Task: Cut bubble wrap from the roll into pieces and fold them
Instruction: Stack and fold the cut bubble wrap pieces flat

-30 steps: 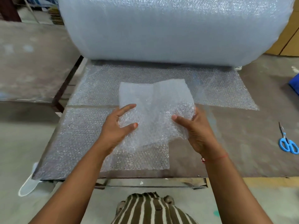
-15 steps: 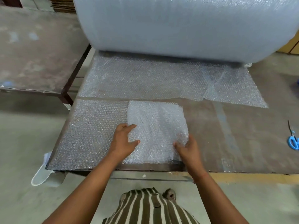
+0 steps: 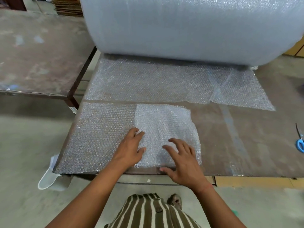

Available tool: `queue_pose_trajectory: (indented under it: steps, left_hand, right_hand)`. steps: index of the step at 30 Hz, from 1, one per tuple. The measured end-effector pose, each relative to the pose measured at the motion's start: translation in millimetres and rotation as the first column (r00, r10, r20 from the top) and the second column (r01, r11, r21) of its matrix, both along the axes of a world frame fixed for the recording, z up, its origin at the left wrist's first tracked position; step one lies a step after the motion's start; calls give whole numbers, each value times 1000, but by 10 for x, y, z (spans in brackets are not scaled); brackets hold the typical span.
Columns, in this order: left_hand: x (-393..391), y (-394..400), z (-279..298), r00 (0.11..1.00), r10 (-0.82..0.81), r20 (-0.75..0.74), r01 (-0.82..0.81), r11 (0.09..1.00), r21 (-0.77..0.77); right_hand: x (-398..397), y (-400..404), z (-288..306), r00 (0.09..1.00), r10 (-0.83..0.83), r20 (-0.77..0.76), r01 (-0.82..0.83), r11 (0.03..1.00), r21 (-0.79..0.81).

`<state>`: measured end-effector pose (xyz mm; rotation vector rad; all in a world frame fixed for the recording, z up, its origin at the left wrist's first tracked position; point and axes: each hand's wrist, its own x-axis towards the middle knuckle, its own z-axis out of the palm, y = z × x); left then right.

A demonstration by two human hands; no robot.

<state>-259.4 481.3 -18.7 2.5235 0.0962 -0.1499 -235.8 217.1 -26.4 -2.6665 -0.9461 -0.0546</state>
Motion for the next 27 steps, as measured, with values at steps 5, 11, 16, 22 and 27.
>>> queue_pose_trajectory:
  steps: [5, 11, 16, 22, 27]
  left_hand:
    - [7, -1, -15, 1000, 10, 22, -10, 1000, -17]
    - [-143, -294, 95, 965, -262, 3, 248, 918, 310]
    - [-171, -471, 85, 955, -289, -66, 291, 872, 392]
    - [-10, -455, 118, 970, -238, -53, 238, 874, 424]
    - [69, -391, 181, 970, -219, -108, 244, 873, 422]
  right_hand:
    - [60, 51, -122, 998, 41, -42, -45, 994, -97]
    - [54, 103, -73, 982, 156, 107, -137, 976, -167]
    - [125, 209, -41, 980, 128, 153, -102, 981, -167]
    - [92, 251, 70, 967, 26, 254, -18, 999, -31]
    - [83, 150, 41, 983, -177, 41, 182, 957, -226]
